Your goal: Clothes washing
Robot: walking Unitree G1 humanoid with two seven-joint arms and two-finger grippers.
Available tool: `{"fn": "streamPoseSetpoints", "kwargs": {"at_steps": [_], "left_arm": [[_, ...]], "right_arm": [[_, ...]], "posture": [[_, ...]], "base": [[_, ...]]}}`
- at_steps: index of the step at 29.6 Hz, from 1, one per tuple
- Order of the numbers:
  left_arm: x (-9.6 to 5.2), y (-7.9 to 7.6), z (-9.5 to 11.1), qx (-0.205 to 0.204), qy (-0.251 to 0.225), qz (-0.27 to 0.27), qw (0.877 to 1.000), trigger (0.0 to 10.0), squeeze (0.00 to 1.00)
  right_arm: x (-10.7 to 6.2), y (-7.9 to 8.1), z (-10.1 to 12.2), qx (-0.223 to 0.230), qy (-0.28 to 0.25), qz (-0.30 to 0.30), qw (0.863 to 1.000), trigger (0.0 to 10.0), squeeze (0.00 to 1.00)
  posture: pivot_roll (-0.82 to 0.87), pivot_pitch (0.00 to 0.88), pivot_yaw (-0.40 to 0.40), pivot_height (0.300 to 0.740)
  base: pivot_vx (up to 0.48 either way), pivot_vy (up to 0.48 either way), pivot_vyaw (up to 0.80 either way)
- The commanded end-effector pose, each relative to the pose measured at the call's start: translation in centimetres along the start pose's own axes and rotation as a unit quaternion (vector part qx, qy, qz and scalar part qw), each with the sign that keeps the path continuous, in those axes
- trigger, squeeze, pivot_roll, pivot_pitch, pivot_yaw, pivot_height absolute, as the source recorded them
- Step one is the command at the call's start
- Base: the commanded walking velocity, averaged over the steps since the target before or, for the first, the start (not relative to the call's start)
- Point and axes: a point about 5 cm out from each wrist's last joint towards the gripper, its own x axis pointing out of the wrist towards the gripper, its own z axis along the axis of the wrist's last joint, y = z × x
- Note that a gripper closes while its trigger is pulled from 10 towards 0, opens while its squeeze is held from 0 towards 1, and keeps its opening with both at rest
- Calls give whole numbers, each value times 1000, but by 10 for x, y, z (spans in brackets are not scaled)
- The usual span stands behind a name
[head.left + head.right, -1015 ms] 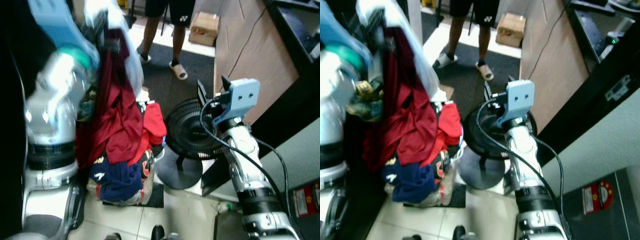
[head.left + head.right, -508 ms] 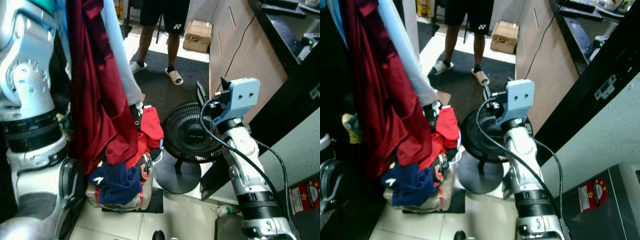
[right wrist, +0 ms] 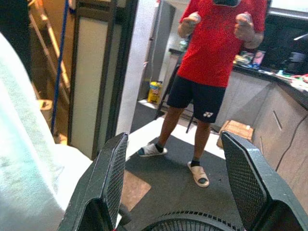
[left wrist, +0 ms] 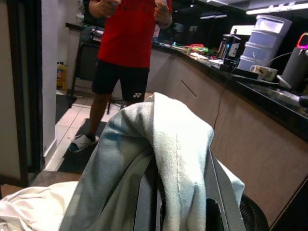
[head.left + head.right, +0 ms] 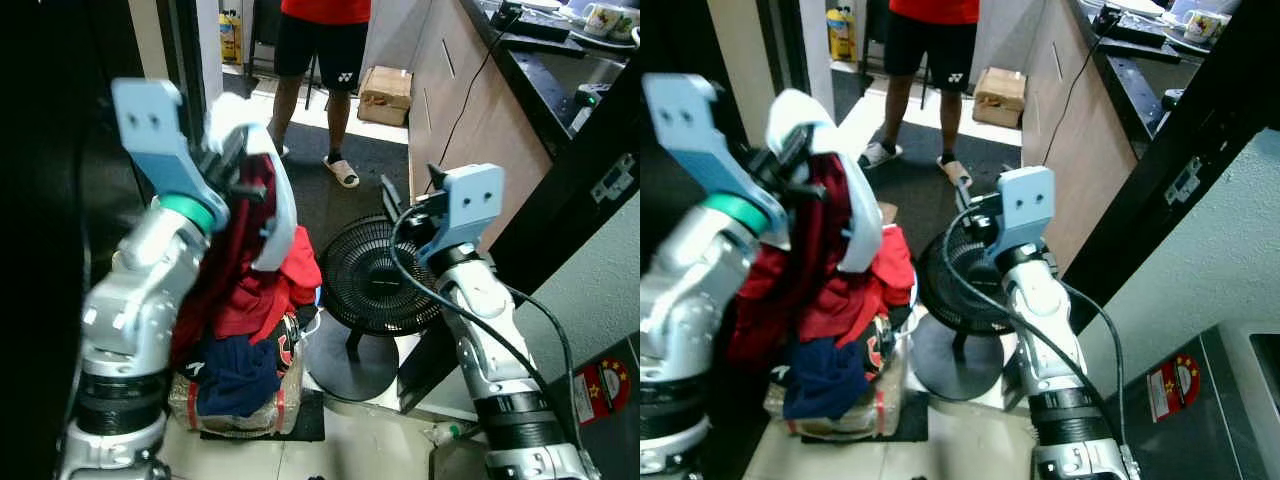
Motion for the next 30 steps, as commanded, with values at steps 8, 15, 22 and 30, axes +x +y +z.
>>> {"fn": "streamPoseSetpoints", "kwargs": {"at_steps": [8,15,22,30], "left_arm": [[-4,-5,13,31,-46,-1,998,10000,0],[-6,-3,13,47,-55,9,997,10000,0],[2,-4,22,40,-74,7,996,10000,0],[4,-2,33,47,-93,12,994,10000,0]], "right_arm": [[4,-11,31,17,-52,-22,998,10000,0],[-8,-21,38,18,-64,-55,996,10000,0],[-5,-30,48,22,-79,-73,994,10000,0],[-1,-36,57,25,-90,-79,992,10000,0]], "posture": [[58,39,-69,740],[42,20,-54,740],[27,2,-43,740],[40,2,-47,740]], "base": [[0,0,0],[0,0,0],[0,0,-457],[0,0,-800]]}}
